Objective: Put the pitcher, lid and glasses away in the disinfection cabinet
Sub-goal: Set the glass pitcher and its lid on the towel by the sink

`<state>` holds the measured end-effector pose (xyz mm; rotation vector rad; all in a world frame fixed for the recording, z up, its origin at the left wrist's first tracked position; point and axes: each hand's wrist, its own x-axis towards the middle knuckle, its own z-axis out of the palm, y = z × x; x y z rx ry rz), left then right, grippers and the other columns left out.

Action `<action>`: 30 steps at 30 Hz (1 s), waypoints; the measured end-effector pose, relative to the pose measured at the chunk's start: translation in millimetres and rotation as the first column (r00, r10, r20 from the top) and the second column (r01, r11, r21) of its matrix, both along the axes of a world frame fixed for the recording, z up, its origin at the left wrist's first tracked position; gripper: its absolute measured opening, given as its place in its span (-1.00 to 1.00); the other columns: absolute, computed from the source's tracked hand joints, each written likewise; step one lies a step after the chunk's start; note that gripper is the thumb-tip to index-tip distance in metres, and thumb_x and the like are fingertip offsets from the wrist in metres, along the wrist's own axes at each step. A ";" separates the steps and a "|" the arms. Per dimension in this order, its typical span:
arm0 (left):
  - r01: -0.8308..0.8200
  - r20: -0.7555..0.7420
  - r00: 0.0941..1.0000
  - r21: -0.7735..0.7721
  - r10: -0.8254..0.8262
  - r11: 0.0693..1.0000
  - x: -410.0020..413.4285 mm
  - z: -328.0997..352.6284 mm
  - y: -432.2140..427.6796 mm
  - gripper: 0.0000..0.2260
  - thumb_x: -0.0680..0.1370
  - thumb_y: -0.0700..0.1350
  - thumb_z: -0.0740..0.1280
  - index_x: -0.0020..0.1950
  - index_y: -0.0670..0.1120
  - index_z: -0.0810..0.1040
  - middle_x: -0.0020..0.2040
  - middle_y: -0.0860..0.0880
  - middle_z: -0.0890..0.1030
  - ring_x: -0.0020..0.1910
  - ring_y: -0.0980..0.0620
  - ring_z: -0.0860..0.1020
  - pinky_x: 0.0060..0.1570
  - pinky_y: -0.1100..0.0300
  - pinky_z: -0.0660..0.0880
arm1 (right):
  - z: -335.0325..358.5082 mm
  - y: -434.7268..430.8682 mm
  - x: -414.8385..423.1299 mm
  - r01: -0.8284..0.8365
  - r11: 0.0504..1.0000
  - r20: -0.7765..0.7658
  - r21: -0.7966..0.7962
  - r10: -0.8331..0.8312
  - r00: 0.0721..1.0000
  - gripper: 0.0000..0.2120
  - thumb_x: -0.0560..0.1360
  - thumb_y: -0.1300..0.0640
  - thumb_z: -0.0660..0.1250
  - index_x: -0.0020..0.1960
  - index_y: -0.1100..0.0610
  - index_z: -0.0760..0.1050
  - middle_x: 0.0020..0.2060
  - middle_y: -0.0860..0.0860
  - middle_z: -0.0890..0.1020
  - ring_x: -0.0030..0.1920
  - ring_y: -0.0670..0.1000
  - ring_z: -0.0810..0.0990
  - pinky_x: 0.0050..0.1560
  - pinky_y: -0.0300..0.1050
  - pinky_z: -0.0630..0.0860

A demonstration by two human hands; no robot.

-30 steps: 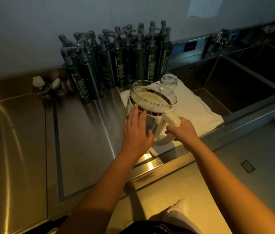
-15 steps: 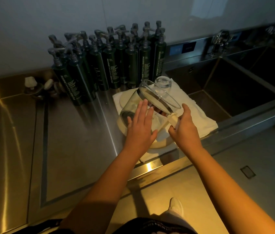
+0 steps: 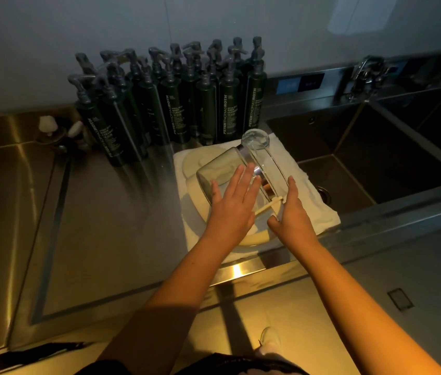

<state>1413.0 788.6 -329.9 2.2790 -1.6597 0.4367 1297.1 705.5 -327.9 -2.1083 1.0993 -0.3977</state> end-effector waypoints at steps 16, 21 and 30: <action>0.029 0.087 0.996 0.098 -0.038 0.995 -14.2 -6.2 -22.8 -0.32 0.25 -0.13 0.55 0.34 -0.10 0.46 0.40 -0.12 0.40 0.37 -0.13 0.37 0.28 -0.13 0.30 | -23.9 -27.6 -16.6 0.049 0.992 -0.130 0.119 -0.034 0.991 -0.12 0.49 0.13 0.35 0.51 0.11 -0.25 0.36 0.19 0.33 0.24 0.17 0.46 0.16 0.02 0.44; 0.033 0.058 0.998 0.100 -0.039 0.994 -12.6 -3.8 -25.4 -0.32 0.24 -0.13 0.56 0.34 -0.11 0.46 0.40 -0.13 0.40 0.37 -0.13 0.37 0.29 -0.11 0.25 | -12.6 -21.2 -22.6 -0.023 0.965 -0.132 -0.263 -0.012 0.991 -0.23 0.44 0.15 0.40 0.49 0.25 0.04 0.23 0.22 0.37 0.15 0.16 0.44 0.03 -0.08 0.46; 0.104 -0.046 0.994 0.154 -0.098 0.983 -2.6 5.1 -24.2 -0.39 0.48 -0.22 0.37 0.48 -0.15 0.21 0.51 -0.11 0.16 0.49 -0.11 0.12 0.37 -0.03 -0.08 | -22.4 -15.5 -24.4 -0.454 0.778 -0.202 -0.433 0.408 0.891 -0.73 0.40 0.06 0.42 0.02 0.18 0.53 -0.09 0.10 0.58 -0.08 0.09 0.54 -0.03 -0.08 0.42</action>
